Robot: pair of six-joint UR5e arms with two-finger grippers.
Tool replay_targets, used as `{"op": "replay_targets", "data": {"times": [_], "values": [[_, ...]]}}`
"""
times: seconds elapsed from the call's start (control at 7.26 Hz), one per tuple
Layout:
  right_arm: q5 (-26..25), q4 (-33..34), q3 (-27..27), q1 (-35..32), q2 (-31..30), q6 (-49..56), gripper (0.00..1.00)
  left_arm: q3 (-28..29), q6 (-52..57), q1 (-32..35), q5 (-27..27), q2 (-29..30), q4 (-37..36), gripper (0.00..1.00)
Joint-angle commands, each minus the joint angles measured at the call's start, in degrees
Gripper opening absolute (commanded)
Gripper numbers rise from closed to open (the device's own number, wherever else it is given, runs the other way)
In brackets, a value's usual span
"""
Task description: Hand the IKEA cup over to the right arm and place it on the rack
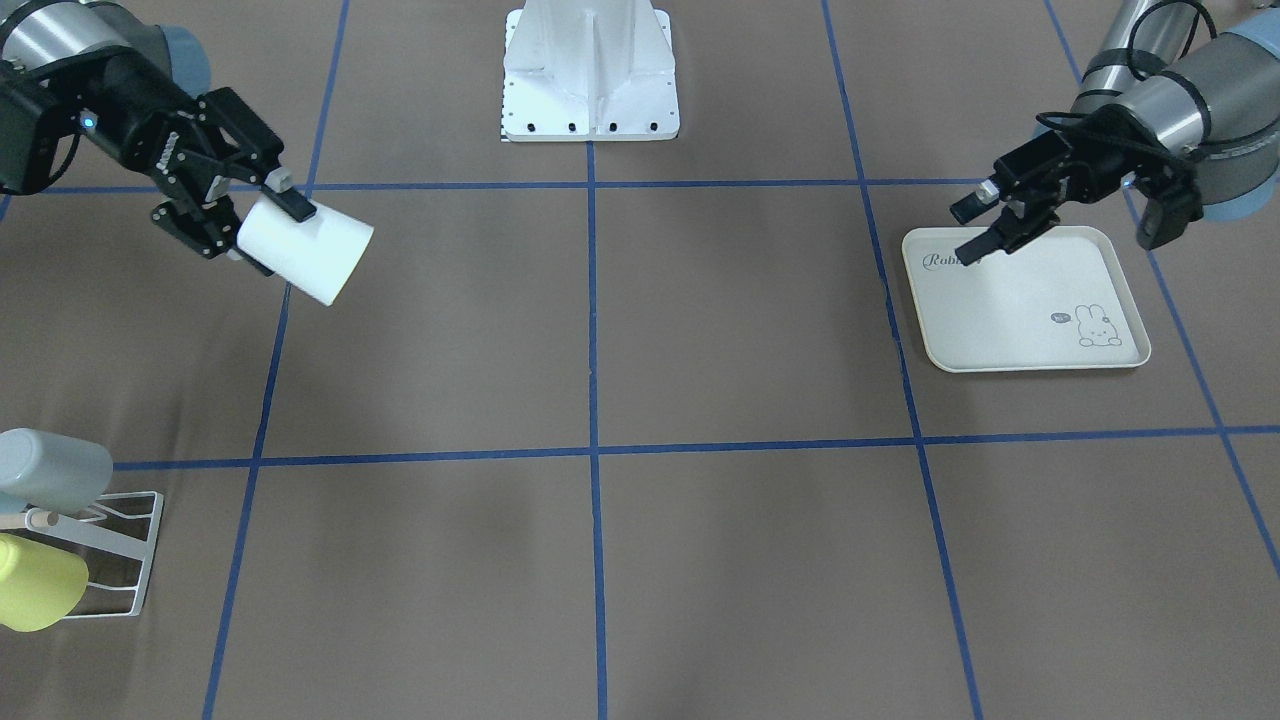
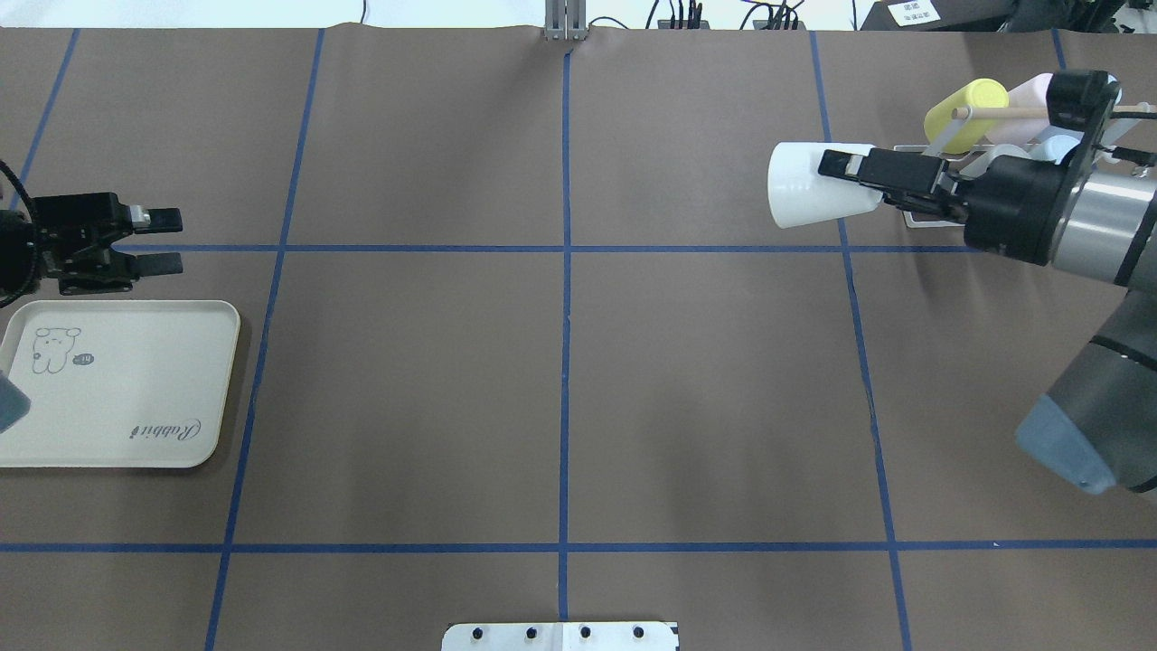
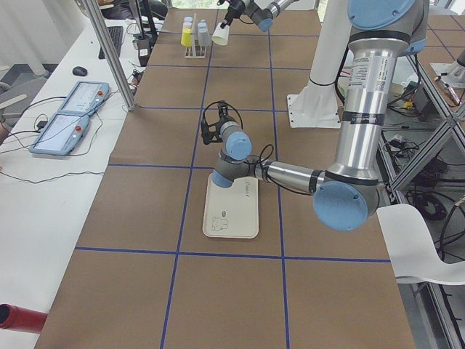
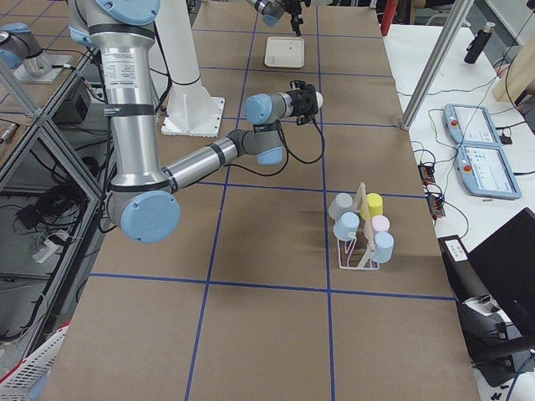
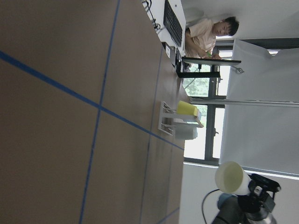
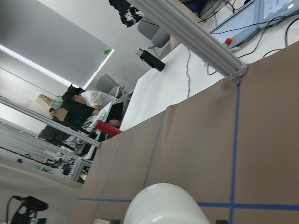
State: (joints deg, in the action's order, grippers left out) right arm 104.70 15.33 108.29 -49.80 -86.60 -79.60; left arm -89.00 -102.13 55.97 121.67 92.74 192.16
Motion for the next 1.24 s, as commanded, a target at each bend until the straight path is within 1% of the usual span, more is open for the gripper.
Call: {"op": "replay_targets", "data": {"times": [0.0, 0.14, 0.28, 0.41, 0.55, 0.69, 0.83, 0.96, 1.1], "values": [[7.7, 8.3, -0.1, -8.9, -3.0, 8.7, 0.32, 0.1, 18.4, 5.5, -0.3, -2.7, -12.2, 1.00], [12.7, 12.7, 0.0, -14.6, -3.5, 13.1, 0.32, 0.1, 25.9, 9.2, -0.3, -2.7, -19.8, 1.00], [17.2, 17.8, -0.1, -19.1, -3.8, 20.6, 0.32, 0.0, 35.5, 13.0, -0.3, -2.7, -27.7, 1.00], [20.8, 23.9, 0.0, -23.1, -4.3, 29.5, 0.32, -0.1, 45.2, 15.4, -0.3, -2.6, -34.3, 1.00], [21.8, 28.2, -0.1, -25.5, -5.4, 34.5, 0.32, -0.3, 51.3, 17.7, -0.3, -2.6, -39.2, 1.00], [22.0, 31.1, -0.4, -26.6, -7.5, 40.0, 0.32, -0.5, 57.1, 19.4, -0.3, -2.6, -44.0, 1.00], [22.0, 36.3, -0.9, -27.7, -7.7, 44.7, 0.32, -0.5, 64.0, 20.1, -0.3, -2.6, -49.5, 1.00], [21.9, 41.2, -2.3, -28.3, -7.3, 51.3, 0.32, -1.0, 68.7, 20.1, -0.1, -2.4, -55.3, 1.00], [21.7, 43.9, -4.4, -29.6, -6.8, 55.8, 0.32, -2.3, 70.8, 20.1, 0.6, -2.2, -61.2, 1.00]]}}
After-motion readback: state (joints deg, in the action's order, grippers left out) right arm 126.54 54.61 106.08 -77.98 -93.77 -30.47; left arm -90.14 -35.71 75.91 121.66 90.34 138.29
